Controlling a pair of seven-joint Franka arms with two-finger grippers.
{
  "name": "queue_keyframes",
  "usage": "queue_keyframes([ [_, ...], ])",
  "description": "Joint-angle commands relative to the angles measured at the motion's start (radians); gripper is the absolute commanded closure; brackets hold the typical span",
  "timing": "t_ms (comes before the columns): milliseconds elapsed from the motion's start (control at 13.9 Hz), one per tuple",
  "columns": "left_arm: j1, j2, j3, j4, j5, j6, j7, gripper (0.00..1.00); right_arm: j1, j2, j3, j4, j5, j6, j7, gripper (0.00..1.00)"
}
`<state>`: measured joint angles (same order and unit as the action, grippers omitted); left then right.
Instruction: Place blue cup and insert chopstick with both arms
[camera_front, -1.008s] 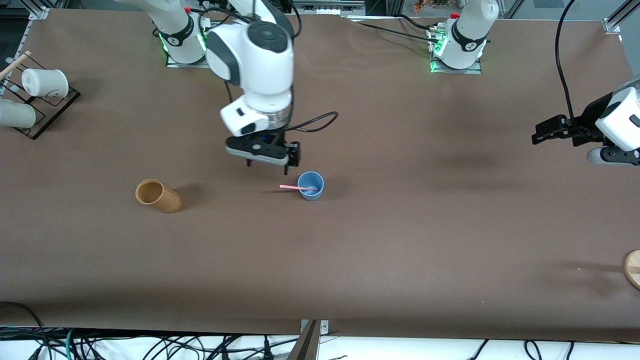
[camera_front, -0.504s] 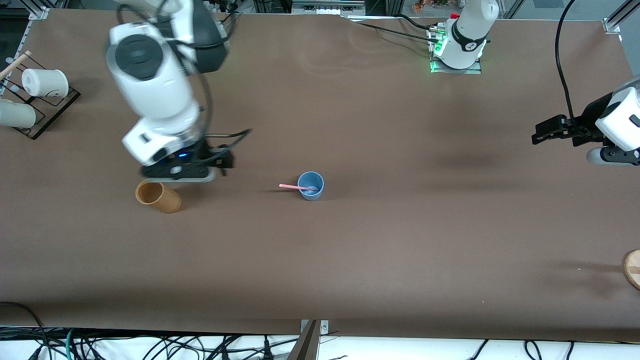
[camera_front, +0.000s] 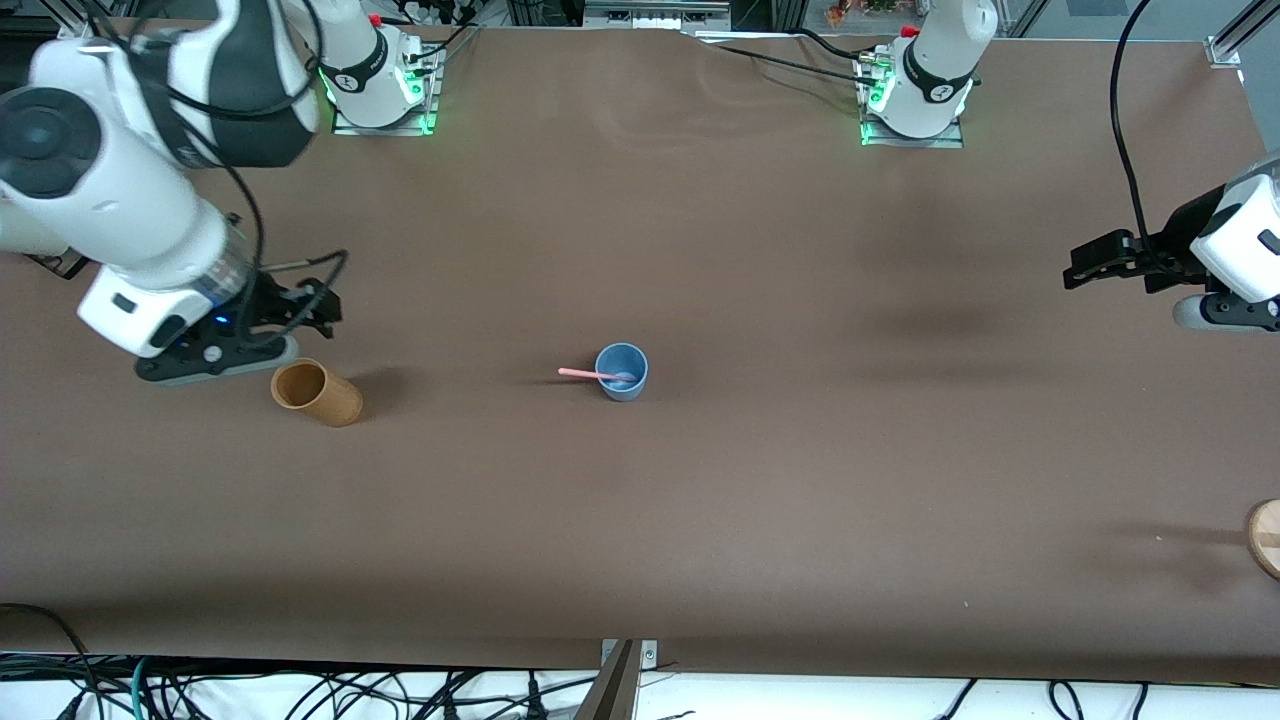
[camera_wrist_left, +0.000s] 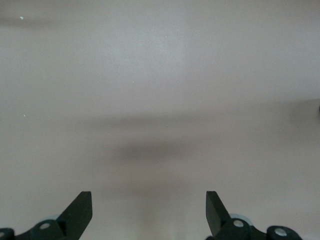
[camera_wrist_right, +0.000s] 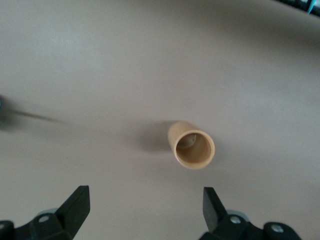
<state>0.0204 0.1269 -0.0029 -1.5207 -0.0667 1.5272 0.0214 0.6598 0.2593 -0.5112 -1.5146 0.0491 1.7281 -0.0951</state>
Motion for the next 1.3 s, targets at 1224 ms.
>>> queue_keyframes([
  [1224, 0.0, 0.01, -0.003, 0.022, 0.008, -0.004, 0.017, 0.0, -0.634, -0.267, 0.505, -0.153, 0.002, -0.128, -0.026, 0.0],
])
